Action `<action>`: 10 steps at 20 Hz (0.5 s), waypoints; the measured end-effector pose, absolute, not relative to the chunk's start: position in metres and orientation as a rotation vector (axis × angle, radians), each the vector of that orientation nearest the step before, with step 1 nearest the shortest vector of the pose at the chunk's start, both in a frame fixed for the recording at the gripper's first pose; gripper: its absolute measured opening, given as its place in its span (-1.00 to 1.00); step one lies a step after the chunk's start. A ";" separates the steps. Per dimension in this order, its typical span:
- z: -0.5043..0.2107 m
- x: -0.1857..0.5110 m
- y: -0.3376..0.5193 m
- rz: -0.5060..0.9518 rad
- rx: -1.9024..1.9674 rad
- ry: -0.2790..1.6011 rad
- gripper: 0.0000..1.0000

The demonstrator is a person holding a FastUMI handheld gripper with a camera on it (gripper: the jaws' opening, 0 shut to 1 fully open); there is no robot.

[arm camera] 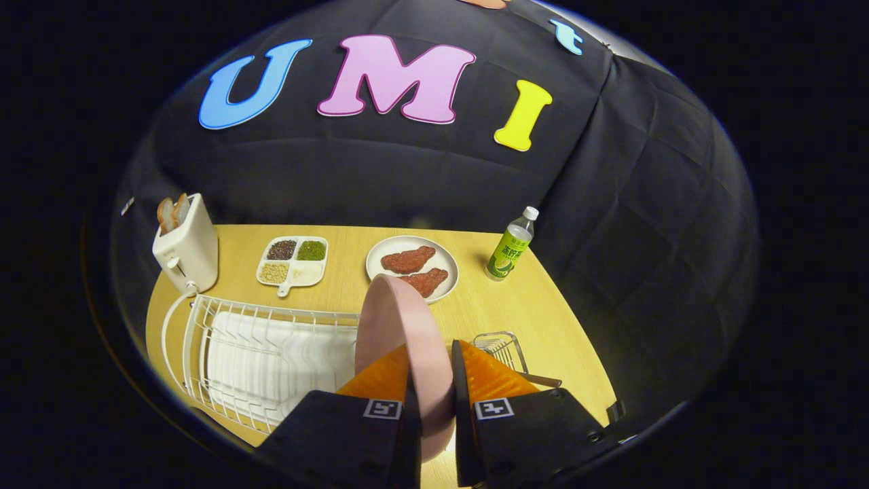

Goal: Take the plate from the dish rack, then take the spoon from the basket and place it into the plate.

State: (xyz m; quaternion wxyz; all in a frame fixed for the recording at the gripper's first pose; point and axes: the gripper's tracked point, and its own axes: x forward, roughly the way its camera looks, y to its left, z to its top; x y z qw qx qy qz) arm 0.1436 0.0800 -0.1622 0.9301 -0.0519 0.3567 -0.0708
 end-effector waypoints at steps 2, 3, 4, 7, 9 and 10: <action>-0.153 0.134 0.080 -0.105 -0.069 0.722 -0.51; -0.149 0.128 0.081 -0.081 -0.048 0.720 -0.51; -0.145 0.119 0.083 -0.048 -0.028 0.719 -0.51; -0.142 0.086 0.084 0.027 0.049 0.740 -0.52; -0.144 0.062 0.087 0.075 0.109 0.770 -0.52; -0.145 0.050 0.089 0.099 0.139 0.784 -0.52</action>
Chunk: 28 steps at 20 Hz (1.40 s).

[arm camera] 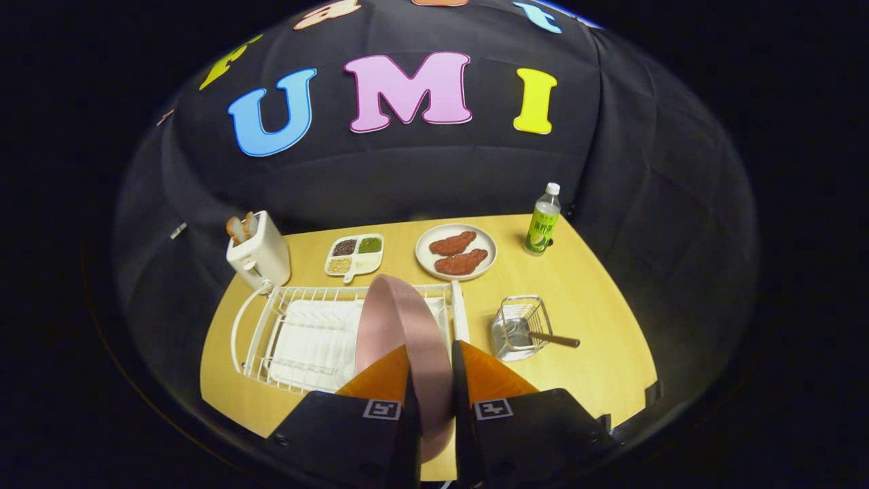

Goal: Take the plate from the dish rack, then take the spoon from the basket and place it into the plate.

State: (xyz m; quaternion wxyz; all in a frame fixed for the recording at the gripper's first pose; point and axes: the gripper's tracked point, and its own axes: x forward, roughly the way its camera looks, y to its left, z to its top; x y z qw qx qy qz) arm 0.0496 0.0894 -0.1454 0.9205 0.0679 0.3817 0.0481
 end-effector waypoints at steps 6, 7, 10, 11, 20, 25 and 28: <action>-0.171 -0.026 0.089 0.230 0.209 0.876 -0.52; -0.178 -0.037 0.091 0.253 0.236 0.899 -0.52; -0.208 -0.064 0.094 0.314 0.324 0.977 -0.52; -0.218 -0.071 0.094 0.326 0.359 1.002 -0.52; -0.299 -0.079 0.077 0.436 0.393 1.070 -0.51; -0.329 -0.069 0.075 0.476 0.484 1.128 -0.49; -0.344 -0.066 0.060 0.484 0.428 1.140 -0.32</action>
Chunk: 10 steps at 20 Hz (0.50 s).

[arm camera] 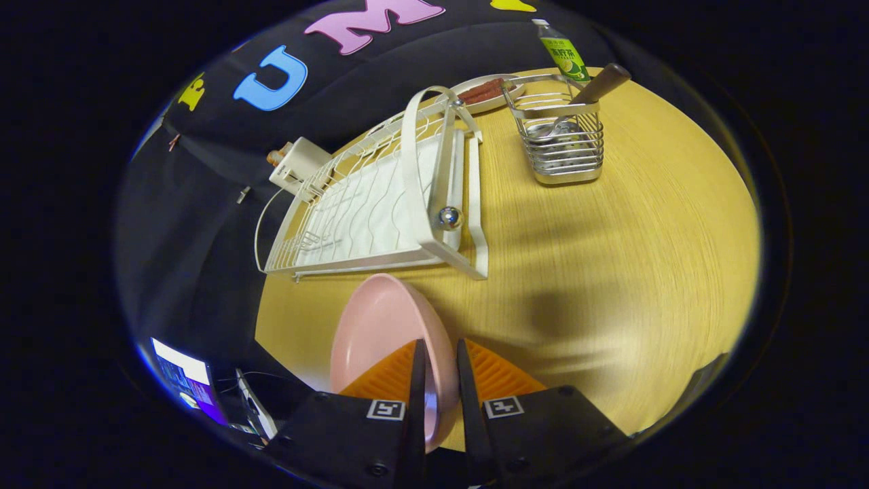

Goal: Take the plate from the dish rack, then take the spoon from the basket and place it into the plate.

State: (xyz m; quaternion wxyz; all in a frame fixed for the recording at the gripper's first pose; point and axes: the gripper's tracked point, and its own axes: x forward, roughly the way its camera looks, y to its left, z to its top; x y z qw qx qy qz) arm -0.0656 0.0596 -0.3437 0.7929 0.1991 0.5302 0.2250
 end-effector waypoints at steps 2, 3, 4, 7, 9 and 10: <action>-0.343 -0.064 0.053 0.508 0.411 1.117 -0.05; -0.341 -0.063 0.046 0.513 0.393 1.097 0.19; -0.339 -0.060 0.038 0.507 0.362 1.068 0.57; -0.327 -0.045 0.007 0.477 0.241 0.924 0.97; -0.312 -0.032 -0.012 0.459 0.188 0.815 0.97; -0.301 -0.023 -0.021 0.445 0.169 0.758 0.97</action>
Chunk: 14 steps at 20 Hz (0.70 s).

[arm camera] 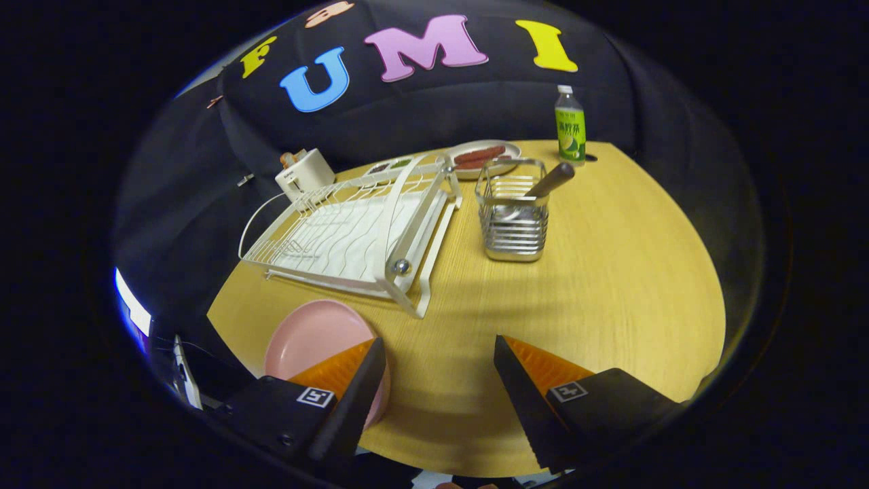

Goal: Take the plate from the dish rack, then take the spoon from the basket and place it into the plate.

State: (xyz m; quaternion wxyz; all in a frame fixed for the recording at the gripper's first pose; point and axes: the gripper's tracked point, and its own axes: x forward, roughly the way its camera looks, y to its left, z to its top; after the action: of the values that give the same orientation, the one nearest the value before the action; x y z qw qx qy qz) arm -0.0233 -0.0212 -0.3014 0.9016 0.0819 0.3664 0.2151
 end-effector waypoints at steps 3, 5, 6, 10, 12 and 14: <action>-0.276 0.004 -0.046 0.392 0.115 0.613 0.97; -0.259 0.024 -0.057 0.362 0.100 0.532 0.97; -0.255 0.032 -0.062 0.351 0.097 0.504 0.97; -0.255 0.070 -0.079 0.297 0.084 0.445 0.97; -0.254 0.090 -0.083 0.282 0.076 0.408 0.97; -0.261 0.106 -0.085 0.271 0.064 0.387 0.96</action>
State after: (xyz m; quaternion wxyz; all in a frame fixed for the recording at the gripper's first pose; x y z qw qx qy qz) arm 0.1063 -0.0846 -0.2607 0.9717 0.0315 0.1918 0.1344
